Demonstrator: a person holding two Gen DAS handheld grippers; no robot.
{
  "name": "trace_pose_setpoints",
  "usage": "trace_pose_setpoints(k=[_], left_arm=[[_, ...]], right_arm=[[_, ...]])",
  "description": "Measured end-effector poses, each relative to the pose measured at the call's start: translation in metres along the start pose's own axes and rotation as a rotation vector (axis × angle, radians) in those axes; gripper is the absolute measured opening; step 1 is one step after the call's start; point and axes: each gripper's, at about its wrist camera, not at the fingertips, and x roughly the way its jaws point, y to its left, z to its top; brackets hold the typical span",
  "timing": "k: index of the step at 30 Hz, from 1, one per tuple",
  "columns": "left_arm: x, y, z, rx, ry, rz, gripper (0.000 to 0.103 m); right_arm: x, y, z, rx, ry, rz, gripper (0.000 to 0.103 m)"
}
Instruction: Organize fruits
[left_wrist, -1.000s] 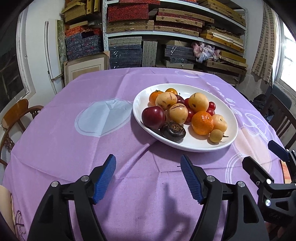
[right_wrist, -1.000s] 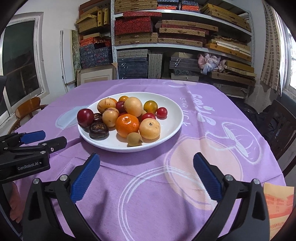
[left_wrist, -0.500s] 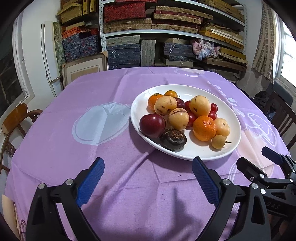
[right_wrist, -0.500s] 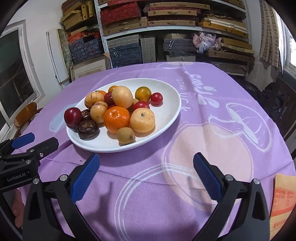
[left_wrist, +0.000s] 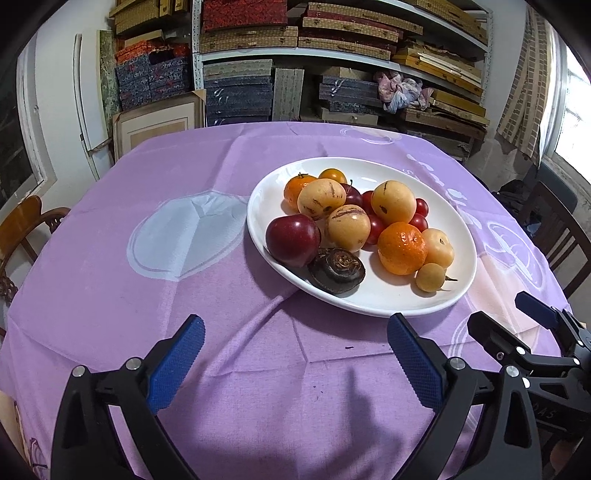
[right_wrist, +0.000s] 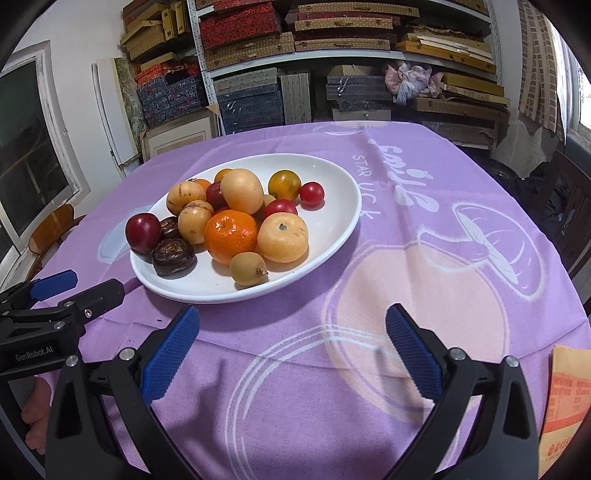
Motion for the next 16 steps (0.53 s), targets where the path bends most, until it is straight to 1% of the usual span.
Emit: trace_pose_setpoints(k=[4, 9, 11, 13, 16], left_arm=[[0.0001, -0.0024, 0.0008, 0.016, -0.012, 0.007, 0.1], [-0.0003, -0.0059, 0.0009, 0.03, -0.027, 0.041, 0.1], [-0.0001, -0.0061, -0.0002, 0.023, -0.025, 0.056, 0.1], [0.0015, -0.0059, -0.0005, 0.023, -0.015, 0.046, 0.1], [0.0038, -0.0034, -0.0002, 0.011, -0.007, 0.05, 0.1]], right_arm=[[-0.0004, 0.0004, 0.0001, 0.0, -0.004, 0.0, 0.099], [-0.0015, 0.0, 0.0004, 0.004, -0.01, 0.003, 0.099], [-0.0016, -0.0001, 0.0003, 0.003, -0.01, 0.002, 0.099], [-0.0017, -0.0002, 0.0002, 0.003, -0.01, 0.003, 0.099], [-0.0016, -0.0002, 0.0, 0.003, -0.009, 0.002, 0.099]])
